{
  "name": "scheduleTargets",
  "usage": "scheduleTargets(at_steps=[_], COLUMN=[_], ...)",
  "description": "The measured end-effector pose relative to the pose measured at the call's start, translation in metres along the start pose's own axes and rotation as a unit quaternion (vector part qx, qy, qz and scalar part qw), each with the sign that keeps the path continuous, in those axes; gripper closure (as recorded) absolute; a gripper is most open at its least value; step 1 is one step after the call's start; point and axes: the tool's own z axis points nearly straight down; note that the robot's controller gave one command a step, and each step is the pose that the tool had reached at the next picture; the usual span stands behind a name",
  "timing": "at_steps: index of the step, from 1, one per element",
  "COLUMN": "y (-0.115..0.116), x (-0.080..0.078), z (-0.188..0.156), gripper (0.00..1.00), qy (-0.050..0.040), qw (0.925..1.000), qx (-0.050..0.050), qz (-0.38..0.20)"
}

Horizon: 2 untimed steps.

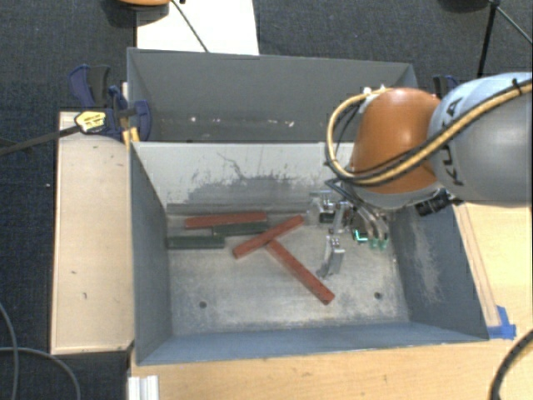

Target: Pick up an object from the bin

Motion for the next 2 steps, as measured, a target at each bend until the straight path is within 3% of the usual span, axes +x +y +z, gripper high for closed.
scheduleTargets(at_steps=[1,2], y=[0.0,-0.013], x=[-0.002,0.04], z=[-0.004,0.048], gripper=[0.0,0.0], qy=[-0.0038,-0.0066], qw=[1.0,0.9999], qx=[0.0,0.0], qz=[0.0,0.011])
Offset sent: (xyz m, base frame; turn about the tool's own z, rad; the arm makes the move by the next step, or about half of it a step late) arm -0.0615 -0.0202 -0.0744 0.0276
